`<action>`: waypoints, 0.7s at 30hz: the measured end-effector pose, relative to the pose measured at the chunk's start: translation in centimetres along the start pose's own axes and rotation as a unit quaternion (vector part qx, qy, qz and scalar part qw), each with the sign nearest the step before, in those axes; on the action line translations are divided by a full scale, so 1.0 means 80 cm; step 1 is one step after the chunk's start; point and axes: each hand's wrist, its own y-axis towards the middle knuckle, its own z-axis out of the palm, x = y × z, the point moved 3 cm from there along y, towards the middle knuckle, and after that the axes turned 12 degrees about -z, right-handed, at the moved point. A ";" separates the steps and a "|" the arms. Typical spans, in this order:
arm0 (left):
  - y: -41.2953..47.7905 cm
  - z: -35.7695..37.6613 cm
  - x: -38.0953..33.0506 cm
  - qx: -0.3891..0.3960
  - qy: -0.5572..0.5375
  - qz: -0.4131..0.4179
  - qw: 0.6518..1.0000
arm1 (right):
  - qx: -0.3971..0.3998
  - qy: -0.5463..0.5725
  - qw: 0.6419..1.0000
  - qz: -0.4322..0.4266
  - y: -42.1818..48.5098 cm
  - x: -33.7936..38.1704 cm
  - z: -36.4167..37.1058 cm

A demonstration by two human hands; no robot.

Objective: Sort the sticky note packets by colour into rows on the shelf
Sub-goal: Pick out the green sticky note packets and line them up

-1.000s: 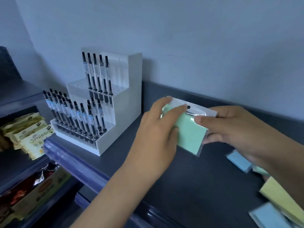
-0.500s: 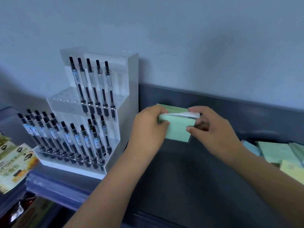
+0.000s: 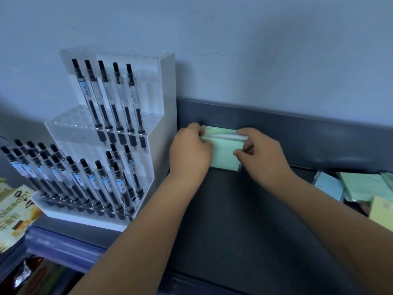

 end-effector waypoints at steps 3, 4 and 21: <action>0.009 0.004 -0.002 0.006 -0.005 -0.020 1.000 | -0.007 0.003 1.000 0.009 0.002 -0.004 0.004; 0.010 0.006 -0.001 0.010 -0.007 -0.026 1.000 | -0.014 0.002 1.000 0.009 0.001 -0.005 0.006; 0.025 0.020 0.000 0.007 -0.100 -0.053 0.994 | -0.085 -0.039 0.995 -0.026 0.007 -0.013 0.009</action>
